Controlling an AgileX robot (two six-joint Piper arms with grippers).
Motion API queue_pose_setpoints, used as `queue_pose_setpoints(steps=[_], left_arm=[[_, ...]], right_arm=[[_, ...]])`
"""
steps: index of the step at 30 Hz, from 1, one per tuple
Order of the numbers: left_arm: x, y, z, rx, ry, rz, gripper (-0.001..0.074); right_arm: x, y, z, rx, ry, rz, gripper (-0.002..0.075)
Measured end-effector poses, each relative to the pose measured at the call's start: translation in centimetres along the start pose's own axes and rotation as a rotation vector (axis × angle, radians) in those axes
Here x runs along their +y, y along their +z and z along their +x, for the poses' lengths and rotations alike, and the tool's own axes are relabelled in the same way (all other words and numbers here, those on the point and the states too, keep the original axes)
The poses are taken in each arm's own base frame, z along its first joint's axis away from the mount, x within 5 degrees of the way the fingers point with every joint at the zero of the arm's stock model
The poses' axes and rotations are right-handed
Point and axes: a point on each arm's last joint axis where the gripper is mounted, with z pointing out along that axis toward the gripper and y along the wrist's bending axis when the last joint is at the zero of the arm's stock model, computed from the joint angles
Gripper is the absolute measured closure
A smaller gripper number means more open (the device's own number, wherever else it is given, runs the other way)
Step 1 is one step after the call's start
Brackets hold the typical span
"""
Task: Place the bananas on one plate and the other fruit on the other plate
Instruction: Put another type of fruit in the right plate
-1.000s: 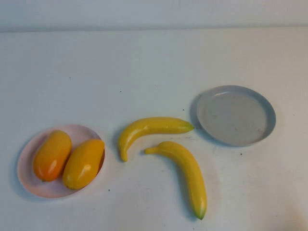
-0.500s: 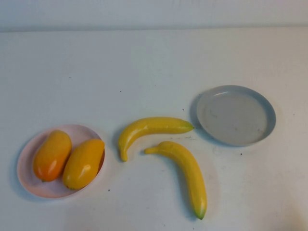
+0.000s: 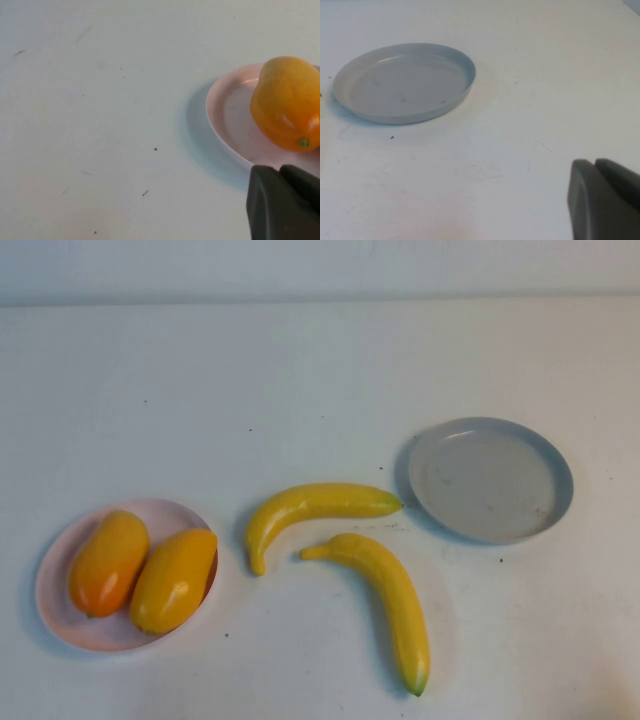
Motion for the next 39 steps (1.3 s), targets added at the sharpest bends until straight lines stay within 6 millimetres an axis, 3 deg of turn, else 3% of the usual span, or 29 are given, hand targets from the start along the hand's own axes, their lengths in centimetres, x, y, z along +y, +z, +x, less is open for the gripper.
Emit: queue_pose_setpoints(steps=[13, 19, 23, 27, 34, 39], left_arm=[[0.0, 0.0, 0.0, 0.0, 0.0, 0.0, 0.0734], [0.0, 0.0, 0.0, 0.0, 0.0, 0.0, 0.0734], [0.0, 0.0, 0.0, 0.0, 0.0, 0.0, 0.0734], [0.0, 0.0, 0.0, 0.0, 0.0, 0.0, 0.0734], [0.0, 0.0, 0.0, 0.0, -0.001, 0.0, 0.0734], [0.0, 0.0, 0.0, 0.0, -0.001, 0.0, 0.0734]], right_arm=[[0.0, 0.0, -0.5, -0.056, 0.007, -0.004, 0.0741], [0.2, -0.4, -2.7, -0.3, 0.248, -0.058, 0.0742], [0.0, -0.6, -3.3, -0.368, 0.419, -0.079, 0.0742], [0.6, -0.8, -3.3, -0.257, 0.476, -0.126, 0.0741], [2.2, -1.9, -8.6, 0.028, 0.431, -0.203, 0.0741], [2.9, 0.0, -11.4, 0.352, 0.303, -0.212, 0.0741]])
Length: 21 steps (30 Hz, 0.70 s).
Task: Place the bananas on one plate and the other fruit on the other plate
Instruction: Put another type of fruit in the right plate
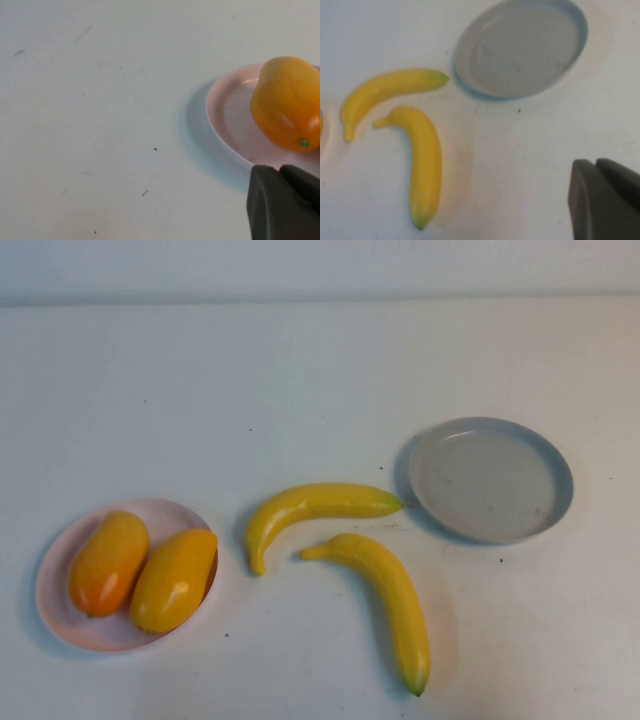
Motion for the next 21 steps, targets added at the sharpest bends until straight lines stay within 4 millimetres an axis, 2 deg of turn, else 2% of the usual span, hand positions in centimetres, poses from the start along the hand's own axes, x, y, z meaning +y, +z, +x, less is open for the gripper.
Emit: queue_pose_setpoints(steps=[7, 12, 15, 17, 19, 21], left_arm=[[0.0, 0.0, 0.0, 0.0, 0.0, 0.0, 0.0734], [0.0, 0.0, 0.0, 0.0, 0.0, 0.0, 0.0734], [0.0, 0.0, 0.0, 0.0, 0.0, 0.0, 0.0734], [0.0, 0.0, 0.0, 0.0, 0.0, 0.0, 0.0734], [0.0, 0.0, 0.0, 0.0, 0.0, 0.0, 0.0734], [0.0, 0.0, 0.0, 0.0, 0.0, 0.0, 0.0734]], right_arm=[[0.2, 4.5, -3.7, 0.304, -0.092, 0.028, 0.0741], [1.6, 8.9, -4.3, 0.459, -0.151, -0.041, 0.0741], [3.8, 11.5, -4.0, 0.545, -0.226, -0.103, 0.0741], [6.0, 13.3, -3.7, 0.607, -0.3, -0.149, 0.0732], [8.2, 14.9, -3.4, 0.651, -0.366, -0.19, 0.0707], [10.5, 16.5, -3.1, 0.693, -0.431, -0.227, 0.0649]])
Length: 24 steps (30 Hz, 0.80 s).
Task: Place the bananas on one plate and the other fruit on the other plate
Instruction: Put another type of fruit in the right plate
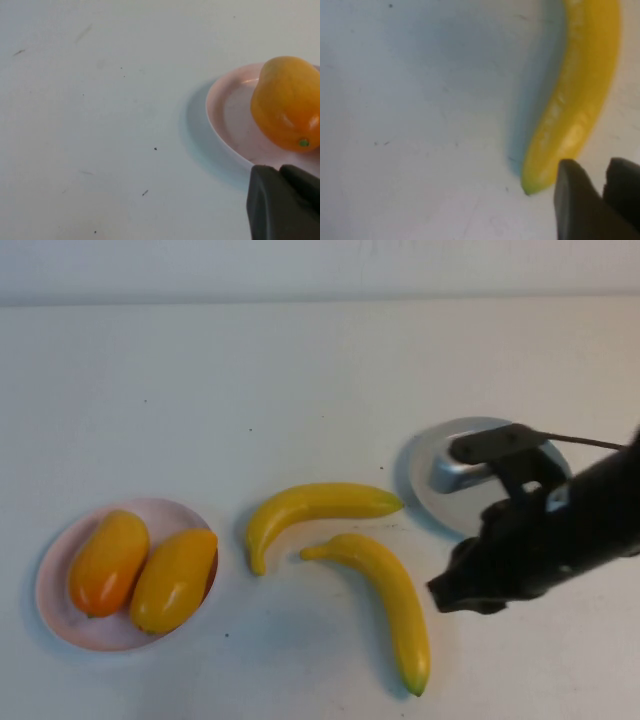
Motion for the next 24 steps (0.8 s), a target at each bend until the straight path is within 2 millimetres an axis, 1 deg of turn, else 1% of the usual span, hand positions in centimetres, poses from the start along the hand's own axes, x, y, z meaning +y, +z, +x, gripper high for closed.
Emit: queue_pose_setpoints(steps=[2, 3, 4, 7, 9, 12, 14, 16, 22, 24], left_arm=[[0.0, 0.0, 0.0, 0.0, -0.002, 0.001, 0.0734], [0.0, 0.0, 0.0, 0.0, -0.002, 0.001, 0.0734], [0.0, 0.0, 0.0, 0.0, -0.002, 0.001, 0.0734], [0.0, 0.0, 0.0, 0.0, -0.002, 0.001, 0.0734], [0.0, 0.0, 0.0, 0.0, -0.002, 0.001, 0.0734], [0.0, 0.0, 0.0, 0.0, -0.002, 0.001, 0.0734], [0.0, 0.0, 0.0, 0.0, -0.002, 0.001, 0.0734], [0.0, 0.0, 0.0, 0.0, -0.002, 0.001, 0.0734], [0.0, 0.0, 0.0, 0.0, -0.002, 0.001, 0.0734], [0.0, 0.0, 0.0, 0.0, -0.002, 0.001, 0.0734]], right_arm=[[1.3, 1.6, -1.6, 0.033, -0.054, -0.013, 0.0564], [1.6, 2.2, -2.2, 0.045, -0.072, -0.013, 0.0526], [2.0, 3.0, -3.1, 0.061, -0.09, -0.015, 0.0465], [2.1, 4.8, -4.9, 0.091, -0.064, -0.005, 0.0349], [1.9, 6.1, -6.0, 0.121, -0.041, 0.017, 0.0293], [1.2, 7.9, -7.3, 0.179, -0.018, 0.068, 0.026], [0.8, 8.9, -7.7, 0.218, -0.013, 0.1, 0.0254], [0.5, 9.5, -8.0, 0.239, -0.022, 0.127, 0.0251], [-0.4, 11.1, -8.0, 0.283, -0.041, 0.174, 0.025], [-0.6, 11.5, -7.9, 0.295, -0.041, 0.179, 0.0263]])
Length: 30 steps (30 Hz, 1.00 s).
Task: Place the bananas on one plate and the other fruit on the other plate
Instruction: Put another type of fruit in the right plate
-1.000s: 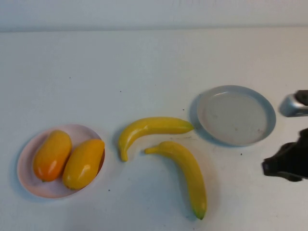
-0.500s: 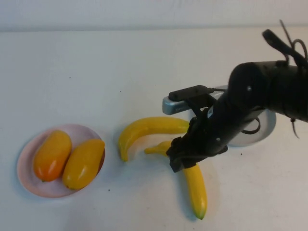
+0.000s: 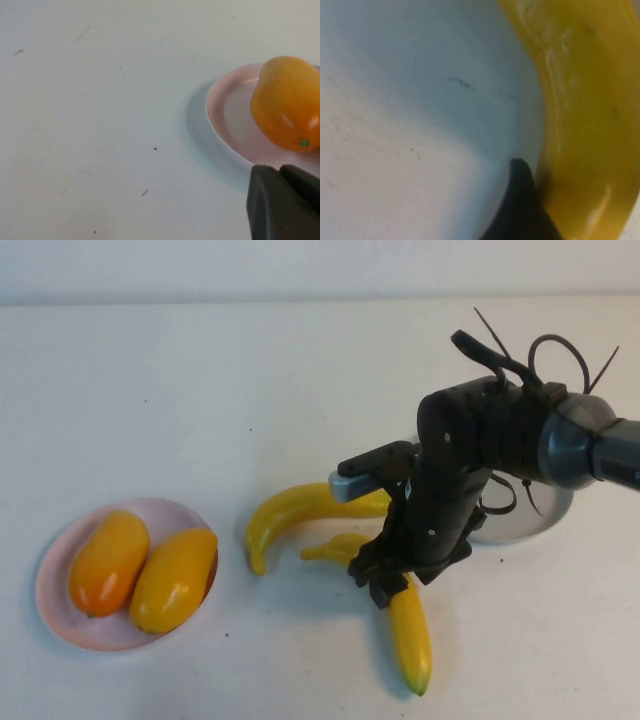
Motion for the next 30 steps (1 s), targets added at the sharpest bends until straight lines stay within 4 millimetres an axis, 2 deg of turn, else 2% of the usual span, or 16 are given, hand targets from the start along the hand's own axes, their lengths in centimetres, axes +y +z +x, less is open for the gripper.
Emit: queue_pose_setpoints(steps=[6, 12, 14, 17, 20, 23, 27, 30], left_arm=[[0.0, 0.0, 0.0, 0.0, 0.0, 0.0, 0.0734], [0.0, 0.0, 0.0, 0.0, 0.0, 0.0, 0.0734], [0.0, 0.0, 0.0, 0.0, 0.0, 0.0, 0.0734], [0.0, 0.0, 0.0, 0.0, 0.0, 0.0, 0.0734], [0.0, 0.0, 0.0, 0.0, 0.0, 0.0, 0.0734], [0.0, 0.0, 0.0, 0.0, 0.0, 0.0, 0.0734], [0.0, 0.0, 0.0, 0.0, 0.0, 0.0, 0.0734], [0.0, 0.0, 0.0, 0.0, 0.0, 0.0, 0.0734]], right_arm=[[-0.1, 0.6, -0.1, 0.008, 0.001, 0.003, 0.0404], [0.6, 0.2, 0.0, -0.004, -0.014, -0.002, 0.0417], [1.1, -1.2, 0.0, -0.052, -0.012, -0.009, 0.0417], [1.2, -5.0, 0.0, -0.19, 0.005, -0.02, 0.0418], [-0.8, -8.1, 0.0, -0.295, 0.103, -0.015, 0.0418], [-4.6, -9.0, 0.1, -0.317, 0.221, 0.046, 0.0418], [-10.1, -7.9, 0.1, -0.308, 0.372, 0.113, 0.0418], [-13.0, -6.6, 0.0, -0.298, 0.446, 0.132, 0.0418]])
